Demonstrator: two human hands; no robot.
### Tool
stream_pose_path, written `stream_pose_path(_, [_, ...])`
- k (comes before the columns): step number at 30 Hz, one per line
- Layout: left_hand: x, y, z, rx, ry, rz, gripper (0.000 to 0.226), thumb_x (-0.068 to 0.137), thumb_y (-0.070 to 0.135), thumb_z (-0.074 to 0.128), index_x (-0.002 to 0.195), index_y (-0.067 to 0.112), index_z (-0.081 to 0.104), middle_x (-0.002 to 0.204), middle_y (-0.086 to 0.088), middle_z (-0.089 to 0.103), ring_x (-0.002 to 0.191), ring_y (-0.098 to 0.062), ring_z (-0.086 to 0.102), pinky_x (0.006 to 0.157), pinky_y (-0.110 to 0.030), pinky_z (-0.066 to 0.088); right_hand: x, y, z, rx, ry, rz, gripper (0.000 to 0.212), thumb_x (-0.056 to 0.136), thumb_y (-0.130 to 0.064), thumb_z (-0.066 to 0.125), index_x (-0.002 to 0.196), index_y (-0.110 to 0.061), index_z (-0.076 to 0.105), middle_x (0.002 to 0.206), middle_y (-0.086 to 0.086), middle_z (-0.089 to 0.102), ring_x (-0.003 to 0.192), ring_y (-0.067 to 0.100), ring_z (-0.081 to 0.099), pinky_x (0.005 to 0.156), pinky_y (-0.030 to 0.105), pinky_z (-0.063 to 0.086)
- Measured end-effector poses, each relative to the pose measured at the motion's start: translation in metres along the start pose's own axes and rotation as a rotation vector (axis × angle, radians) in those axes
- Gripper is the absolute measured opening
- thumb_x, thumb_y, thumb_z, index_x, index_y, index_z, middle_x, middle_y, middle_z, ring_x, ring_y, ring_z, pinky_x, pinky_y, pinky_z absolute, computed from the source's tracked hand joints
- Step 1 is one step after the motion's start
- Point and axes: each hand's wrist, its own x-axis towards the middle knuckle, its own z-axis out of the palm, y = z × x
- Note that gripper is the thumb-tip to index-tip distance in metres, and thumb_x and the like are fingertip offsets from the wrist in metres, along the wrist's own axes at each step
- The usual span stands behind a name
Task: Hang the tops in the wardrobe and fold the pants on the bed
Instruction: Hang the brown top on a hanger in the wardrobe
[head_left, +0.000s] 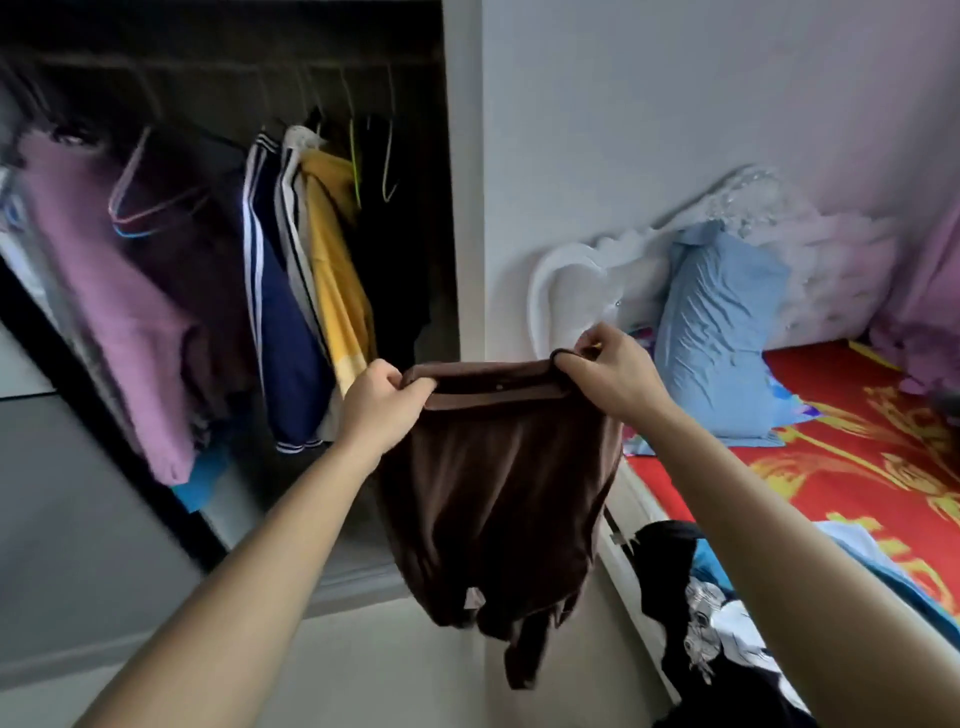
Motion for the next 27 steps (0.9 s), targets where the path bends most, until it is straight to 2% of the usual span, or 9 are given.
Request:
stream_pose_path(3, [0.004,-0.024,-0.053,0.050,0.051,0.021,0.018,0.080,0.041,0.061,0.081,0.023,0.062,0.076,0.008,0.063,0.075,-0.013,0.060,0.060,-0.030,0.042,-0.003,-0.032,0.037,-0.021,-0.112,-0.080,0.026,0.078,-0.050,0.052,0.087,-0.028,0.061,0.092,-0.006,0.068,0.096,0.023,0.060,0.075,0.031,0.039])
stream_pose_path(5, [0.009,-0.037,-0.081,0.125,0.113,0.057,0.022,0.086,0.037,0.057,0.070,0.022,0.057,0.065,0.008,0.058,0.067,-0.014,0.057,0.054,-0.029,0.035,0.000,-0.051,0.062,-0.054,-0.146,-0.172,0.021,0.090,-0.028,0.048,0.101,-0.022,0.064,0.104,0.007,0.070,0.104,0.030,0.060,0.078,0.031,0.038])
stream_pose_path(8, [0.022,-0.058,-0.111,0.193,0.190,0.045,0.028,0.091,0.036,0.051,0.066,0.022,0.053,0.067,0.003,0.058,0.069,-0.023,0.057,0.055,-0.032,0.034,0.004,-0.079,0.100,-0.104,-0.189,-0.302,0.027,0.089,-0.009,0.042,0.108,-0.007,0.061,0.110,0.015,0.068,0.106,0.034,0.058,0.076,0.033,0.037])
stream_pose_path(13, [0.064,-0.097,-0.154,0.129,0.351,-0.027,0.028,0.091,0.034,0.054,0.069,0.017,0.056,0.063,0.005,0.058,0.065,-0.019,0.055,0.054,-0.031,0.034,0.027,-0.121,0.167,-0.024,-0.190,-0.413,0.018,0.092,-0.009,0.040,0.095,-0.021,0.053,0.088,-0.002,0.057,0.079,0.017,0.051,0.068,0.029,0.037])
stream_pose_path(16, [0.105,-0.107,-0.179,0.120,0.420,-0.034,0.026,0.089,0.031,0.059,0.070,0.012,0.060,0.060,0.005,0.057,0.060,-0.009,0.052,0.050,-0.026,0.036,0.055,-0.146,0.205,0.095,-0.198,-0.383,0.020,0.095,-0.008,0.041,0.098,-0.019,0.057,0.088,-0.006,0.056,0.074,0.006,0.051,0.059,0.011,0.037])
stream_pose_path(19, [0.151,-0.107,-0.203,0.133,0.435,-0.028,0.027,0.087,0.028,0.061,0.068,0.009,0.060,0.057,0.004,0.056,0.057,-0.008,0.049,0.052,-0.025,0.037,0.084,-0.174,0.237,0.251,-0.229,-0.242,0.021,0.096,-0.014,0.043,0.096,-0.011,0.064,0.092,0.000,0.065,0.088,0.019,0.060,0.069,0.026,0.046])
stream_pose_path(22, [0.194,-0.106,-0.228,0.145,0.461,-0.001,0.028,0.086,0.031,0.060,0.069,0.009,0.060,0.059,0.003,0.055,0.059,-0.009,0.049,0.054,-0.031,0.038,0.114,-0.204,0.262,0.321,-0.221,-0.194,0.025,0.094,-0.026,0.048,0.101,-0.011,0.067,0.099,0.004,0.069,0.096,0.022,0.062,0.088,0.043,0.052])
stream_pose_path(24, [0.220,-0.110,-0.240,0.127,0.496,0.011,0.026,0.087,0.030,0.059,0.068,0.012,0.058,0.060,0.005,0.054,0.059,-0.005,0.048,0.054,-0.033,0.034,0.133,-0.222,0.278,0.340,-0.214,-0.200,0.024,0.093,-0.030,0.050,0.101,-0.018,0.068,0.100,0.000,0.069,0.097,0.019,0.063,0.089,0.041,0.052])
stream_pose_path(27, [0.251,-0.124,-0.252,0.049,0.486,-0.007,0.019,0.085,0.029,0.054,0.070,0.018,0.060,0.064,0.007,0.059,0.063,-0.004,0.052,0.054,-0.023,0.038,0.155,-0.241,0.306,0.356,-0.221,-0.205,0.019,0.092,-0.032,0.051,0.097,-0.025,0.069,0.098,-0.005,0.068,0.096,0.015,0.063,0.081,0.034,0.050])
